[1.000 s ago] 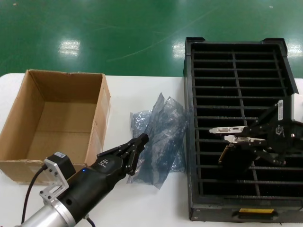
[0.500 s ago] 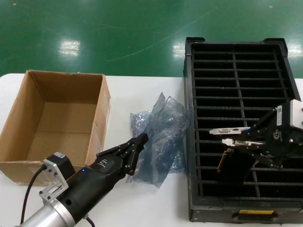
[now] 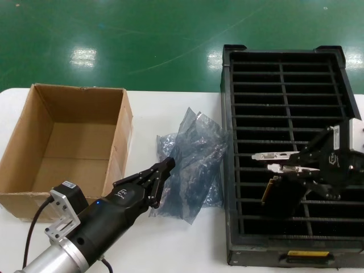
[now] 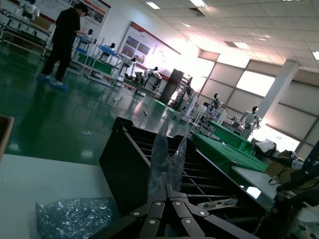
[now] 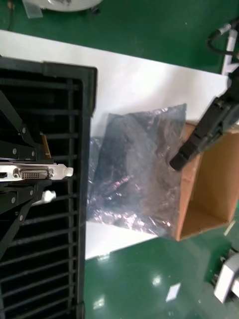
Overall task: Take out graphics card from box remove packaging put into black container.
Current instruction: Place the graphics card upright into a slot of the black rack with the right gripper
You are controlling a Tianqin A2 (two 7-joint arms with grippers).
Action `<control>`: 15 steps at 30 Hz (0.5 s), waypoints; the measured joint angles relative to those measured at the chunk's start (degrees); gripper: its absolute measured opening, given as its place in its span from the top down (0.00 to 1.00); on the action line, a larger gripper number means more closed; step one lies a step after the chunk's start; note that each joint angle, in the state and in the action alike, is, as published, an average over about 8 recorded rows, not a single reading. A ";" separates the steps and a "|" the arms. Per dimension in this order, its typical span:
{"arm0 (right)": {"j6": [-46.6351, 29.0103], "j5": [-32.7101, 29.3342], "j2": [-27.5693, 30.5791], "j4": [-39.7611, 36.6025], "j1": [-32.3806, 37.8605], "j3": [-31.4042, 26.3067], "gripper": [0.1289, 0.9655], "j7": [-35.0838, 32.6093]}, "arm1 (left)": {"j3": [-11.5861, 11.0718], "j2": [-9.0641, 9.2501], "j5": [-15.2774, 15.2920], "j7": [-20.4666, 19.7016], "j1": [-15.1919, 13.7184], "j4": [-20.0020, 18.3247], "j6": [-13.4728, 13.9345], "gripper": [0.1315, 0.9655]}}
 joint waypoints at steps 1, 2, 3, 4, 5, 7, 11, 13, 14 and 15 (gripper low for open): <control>-0.08 0.01 -0.06 -0.11 0.15 -0.06 0.93 -0.11 | -0.06 0.05 0.04 0.06 0.01 0.03 0.03 0.99; -0.16 0.02 -0.13 -0.22 0.28 -0.13 0.93 -0.22 | -0.11 0.10 0.09 0.12 0.02 0.06 0.05 0.99; -0.22 0.03 -0.19 -0.32 0.40 -0.20 0.93 -0.32 | -0.15 0.16 0.14 0.19 0.04 0.09 0.08 0.99; -0.28 0.04 -0.25 -0.42 0.49 -0.26 0.93 -0.42 | -0.19 0.21 0.19 0.26 0.06 0.13 0.10 0.99; -0.32 0.06 -0.31 -0.50 0.57 -0.31 0.93 -0.52 | -0.23 0.25 0.24 0.32 0.08 0.16 0.13 0.99; -0.38 0.11 -0.41 -0.69 0.70 -0.41 0.93 -0.75 | -0.29 0.34 0.33 0.44 0.12 0.22 0.17 0.99; -0.48 0.30 -0.65 -1.21 0.84 -0.64 0.93 -1.35 | -0.41 0.48 0.47 0.59 0.16 0.33 0.25 0.99; -0.47 0.42 -0.74 -1.49 0.77 -0.76 0.93 -1.68 | -0.47 0.53 0.54 0.64 0.16 0.40 0.28 0.99; -0.45 0.48 -0.77 -1.62 0.69 -0.81 0.93 -1.83 | -0.49 0.56 0.57 0.67 0.16 0.45 0.30 0.99; -0.41 0.54 -0.78 -1.73 0.58 -0.85 0.93 -1.98 | -0.52 0.59 0.61 0.70 0.15 0.50 0.31 0.99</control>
